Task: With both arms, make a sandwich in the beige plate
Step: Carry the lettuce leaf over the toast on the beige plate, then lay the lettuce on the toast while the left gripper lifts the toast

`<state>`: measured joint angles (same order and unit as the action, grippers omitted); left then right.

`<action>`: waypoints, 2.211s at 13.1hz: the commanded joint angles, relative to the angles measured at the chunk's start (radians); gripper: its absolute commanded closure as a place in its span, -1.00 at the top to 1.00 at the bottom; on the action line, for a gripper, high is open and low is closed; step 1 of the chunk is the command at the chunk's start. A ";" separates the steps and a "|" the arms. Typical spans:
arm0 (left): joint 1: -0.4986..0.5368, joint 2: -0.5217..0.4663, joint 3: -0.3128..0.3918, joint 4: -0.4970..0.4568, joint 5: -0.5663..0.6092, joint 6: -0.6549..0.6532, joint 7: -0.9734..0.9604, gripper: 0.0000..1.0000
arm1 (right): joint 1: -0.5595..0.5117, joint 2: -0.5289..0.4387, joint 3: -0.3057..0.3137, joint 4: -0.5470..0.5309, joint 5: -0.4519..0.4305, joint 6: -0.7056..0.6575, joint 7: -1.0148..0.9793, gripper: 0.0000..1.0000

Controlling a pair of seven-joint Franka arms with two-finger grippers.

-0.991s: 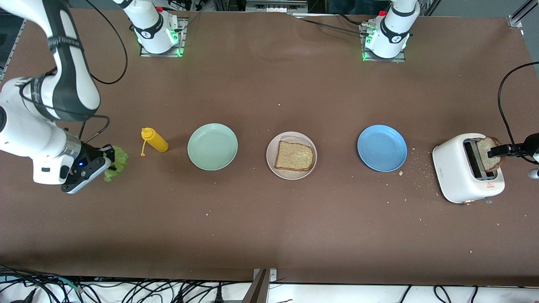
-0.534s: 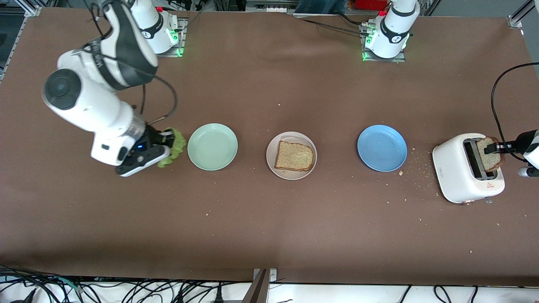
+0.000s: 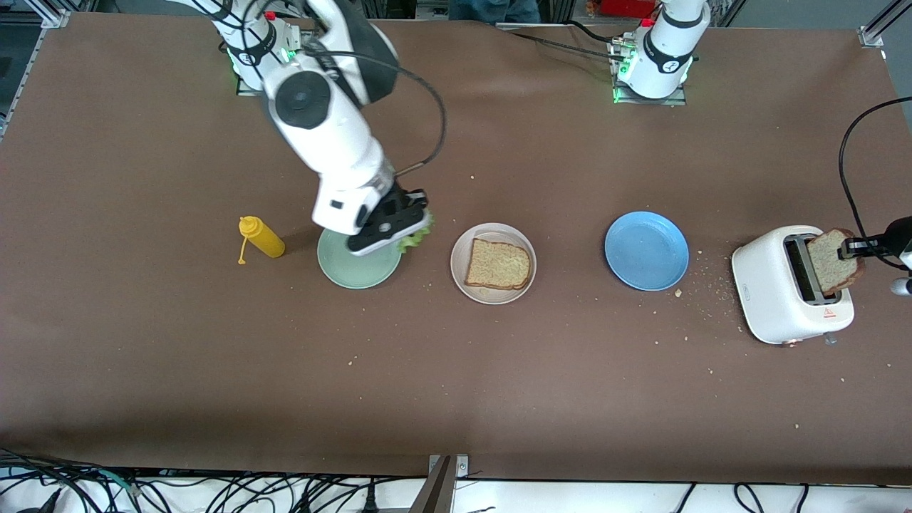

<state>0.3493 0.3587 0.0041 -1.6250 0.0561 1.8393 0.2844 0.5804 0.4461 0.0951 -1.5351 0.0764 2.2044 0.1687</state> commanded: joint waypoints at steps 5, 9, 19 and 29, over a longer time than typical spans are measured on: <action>-0.012 -0.096 -0.027 0.088 -0.027 -0.192 0.024 -1.00 | 0.098 0.256 -0.011 0.113 -0.239 0.340 -0.122 -1.00; -0.007 -0.092 -0.049 0.088 -0.172 -0.225 0.022 -1.00 | 0.159 0.345 -0.011 0.187 -0.244 0.382 -0.143 -1.00; -0.015 -0.060 -0.049 0.079 -0.282 -0.268 0.024 -1.00 | 0.174 0.365 0.002 0.119 -0.234 0.388 -0.291 -1.00; -0.015 -0.060 -0.049 0.077 -0.282 -0.282 0.025 -1.00 | 0.168 0.365 0.008 0.121 -0.234 0.400 -0.288 0.99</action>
<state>0.3351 0.2999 -0.0484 -1.5549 -0.1979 1.5725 0.2875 0.7567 0.8189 0.0921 -1.4085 -0.1567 2.5934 -0.1222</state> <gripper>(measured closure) 0.916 0.273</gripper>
